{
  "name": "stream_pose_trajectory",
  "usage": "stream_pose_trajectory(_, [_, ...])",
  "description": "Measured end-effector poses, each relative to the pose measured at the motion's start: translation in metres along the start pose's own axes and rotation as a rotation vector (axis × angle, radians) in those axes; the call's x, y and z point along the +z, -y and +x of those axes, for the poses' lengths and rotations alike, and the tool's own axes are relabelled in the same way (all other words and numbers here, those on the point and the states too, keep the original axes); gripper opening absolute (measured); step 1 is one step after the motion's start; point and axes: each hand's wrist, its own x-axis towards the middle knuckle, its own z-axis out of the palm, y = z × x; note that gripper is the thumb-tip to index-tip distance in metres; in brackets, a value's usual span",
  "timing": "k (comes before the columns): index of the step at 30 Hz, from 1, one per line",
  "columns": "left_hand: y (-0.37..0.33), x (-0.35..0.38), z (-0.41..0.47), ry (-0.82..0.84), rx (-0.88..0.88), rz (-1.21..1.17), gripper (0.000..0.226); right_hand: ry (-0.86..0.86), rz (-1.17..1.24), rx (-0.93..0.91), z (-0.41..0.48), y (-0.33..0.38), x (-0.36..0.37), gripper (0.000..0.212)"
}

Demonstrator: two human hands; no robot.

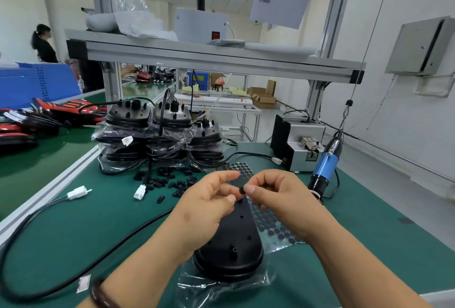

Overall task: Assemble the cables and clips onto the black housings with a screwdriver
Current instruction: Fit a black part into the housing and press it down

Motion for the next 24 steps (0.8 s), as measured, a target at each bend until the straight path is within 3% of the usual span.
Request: stream_pose_trajectory(24, [0.009,0.003,-0.007,-0.046,-0.002,0.065,0.049,0.012,-0.062,-0.031,0.001,-0.016,0.008,0.019])
